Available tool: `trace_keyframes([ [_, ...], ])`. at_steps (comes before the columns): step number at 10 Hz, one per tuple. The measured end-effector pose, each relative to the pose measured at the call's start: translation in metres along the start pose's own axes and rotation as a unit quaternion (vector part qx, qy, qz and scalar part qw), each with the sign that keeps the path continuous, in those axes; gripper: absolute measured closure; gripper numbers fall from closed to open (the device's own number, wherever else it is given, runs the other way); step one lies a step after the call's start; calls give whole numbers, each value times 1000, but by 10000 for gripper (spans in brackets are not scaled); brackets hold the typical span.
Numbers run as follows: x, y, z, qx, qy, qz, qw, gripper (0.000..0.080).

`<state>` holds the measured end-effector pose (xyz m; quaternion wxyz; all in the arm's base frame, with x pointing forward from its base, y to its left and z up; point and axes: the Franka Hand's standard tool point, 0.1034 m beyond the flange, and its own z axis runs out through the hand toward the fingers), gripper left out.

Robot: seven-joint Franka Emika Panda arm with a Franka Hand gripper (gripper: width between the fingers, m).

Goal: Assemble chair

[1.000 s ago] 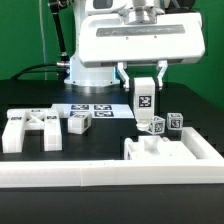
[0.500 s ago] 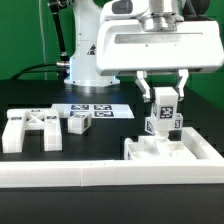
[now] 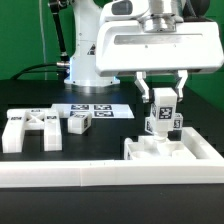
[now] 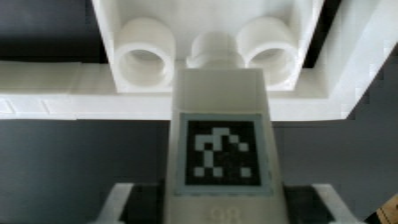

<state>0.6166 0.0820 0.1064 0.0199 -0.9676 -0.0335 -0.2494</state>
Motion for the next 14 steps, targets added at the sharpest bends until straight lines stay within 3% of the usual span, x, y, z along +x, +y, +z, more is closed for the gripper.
trace_keyframes([
  [3, 10, -24, 10, 9, 7, -26, 1000, 508],
  [9, 6, -25, 14, 9, 6, -31, 999, 508],
  [14, 1, -17, 24, 4, 5, -32, 999, 508],
])
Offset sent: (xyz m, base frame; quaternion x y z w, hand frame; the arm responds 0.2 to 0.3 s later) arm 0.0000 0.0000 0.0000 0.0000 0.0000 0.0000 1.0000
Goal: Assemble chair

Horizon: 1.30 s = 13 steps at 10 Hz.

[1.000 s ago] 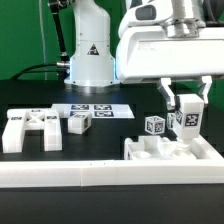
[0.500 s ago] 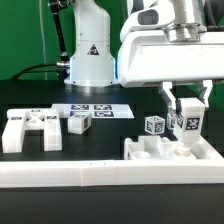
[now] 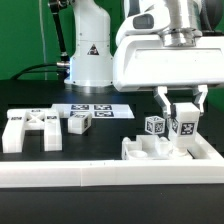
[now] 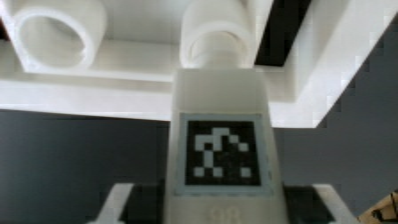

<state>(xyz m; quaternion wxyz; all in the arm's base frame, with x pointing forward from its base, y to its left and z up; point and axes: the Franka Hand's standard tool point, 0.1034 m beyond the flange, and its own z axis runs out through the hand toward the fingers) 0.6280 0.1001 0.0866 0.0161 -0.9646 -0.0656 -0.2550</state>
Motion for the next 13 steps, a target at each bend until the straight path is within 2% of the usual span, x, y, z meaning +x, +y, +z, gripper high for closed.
trace_keyframes([
  [3, -3, -1, 3, -2, 10, -1, 1000, 508],
  [7, -10, 0, 1, -9, 45, -4, 999, 508],
  [9, -9, 0, 1, -8, 43, -3, 999, 507],
  [10, -9, 0, 1, -8, 43, -3, 999, 314],
  [11, -9, 0, 1, -8, 43, -3, 999, 314],
  [12, -9, 0, 1, -8, 43, -3, 999, 187],
  [13, -9, 0, 1, -8, 43, -3, 999, 161],
])
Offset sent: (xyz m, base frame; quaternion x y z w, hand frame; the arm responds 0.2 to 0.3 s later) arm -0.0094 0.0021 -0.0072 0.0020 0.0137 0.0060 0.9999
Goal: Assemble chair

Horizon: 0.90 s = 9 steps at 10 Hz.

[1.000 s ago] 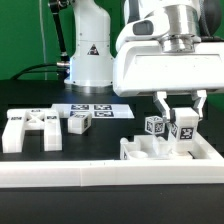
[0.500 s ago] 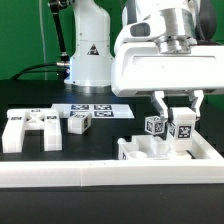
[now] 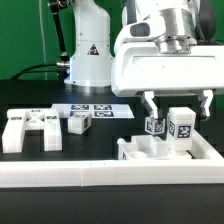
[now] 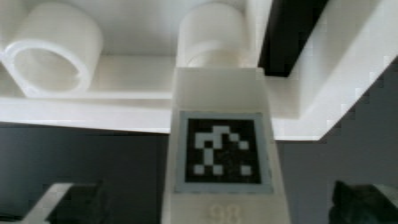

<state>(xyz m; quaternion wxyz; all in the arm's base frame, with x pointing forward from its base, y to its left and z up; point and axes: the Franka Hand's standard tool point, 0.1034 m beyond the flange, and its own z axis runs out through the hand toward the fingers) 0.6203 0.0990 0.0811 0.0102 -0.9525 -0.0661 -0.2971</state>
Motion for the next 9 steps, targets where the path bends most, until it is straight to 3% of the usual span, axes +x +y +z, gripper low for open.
trace_keyframes([
  [5, 14, 4, -14, 3, -13, 1, 1000, 151],
  [9, 4, 0, -8, 11, -59, 1, 998, 151],
])
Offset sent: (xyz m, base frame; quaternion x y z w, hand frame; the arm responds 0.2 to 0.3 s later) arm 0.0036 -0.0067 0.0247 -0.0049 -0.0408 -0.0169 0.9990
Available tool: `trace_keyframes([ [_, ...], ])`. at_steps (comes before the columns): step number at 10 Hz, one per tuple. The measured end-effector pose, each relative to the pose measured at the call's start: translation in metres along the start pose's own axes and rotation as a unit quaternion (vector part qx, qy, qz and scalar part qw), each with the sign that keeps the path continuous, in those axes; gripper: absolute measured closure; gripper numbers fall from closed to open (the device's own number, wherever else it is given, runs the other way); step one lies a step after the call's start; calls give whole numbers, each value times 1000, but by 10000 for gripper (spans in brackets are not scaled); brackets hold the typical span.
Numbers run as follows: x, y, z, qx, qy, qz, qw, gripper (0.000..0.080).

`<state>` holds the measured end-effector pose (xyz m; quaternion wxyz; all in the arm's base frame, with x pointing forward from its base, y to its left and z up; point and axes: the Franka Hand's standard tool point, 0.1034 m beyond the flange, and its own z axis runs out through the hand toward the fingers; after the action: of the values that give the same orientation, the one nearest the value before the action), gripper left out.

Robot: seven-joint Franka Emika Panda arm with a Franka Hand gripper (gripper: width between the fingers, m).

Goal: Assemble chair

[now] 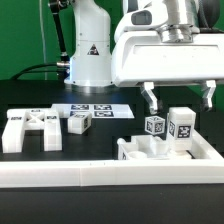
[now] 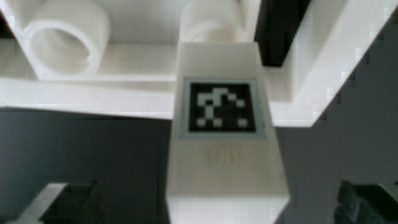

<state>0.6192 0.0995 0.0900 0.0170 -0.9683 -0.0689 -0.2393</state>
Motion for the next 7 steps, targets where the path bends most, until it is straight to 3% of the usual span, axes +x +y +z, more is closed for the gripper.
trace_keyframes([
  [3, -4, 1, 8, 16, -111, 5, 994, 151],
  [7, -2, 1, 3, 39, -254, 10, 966, 151],
])
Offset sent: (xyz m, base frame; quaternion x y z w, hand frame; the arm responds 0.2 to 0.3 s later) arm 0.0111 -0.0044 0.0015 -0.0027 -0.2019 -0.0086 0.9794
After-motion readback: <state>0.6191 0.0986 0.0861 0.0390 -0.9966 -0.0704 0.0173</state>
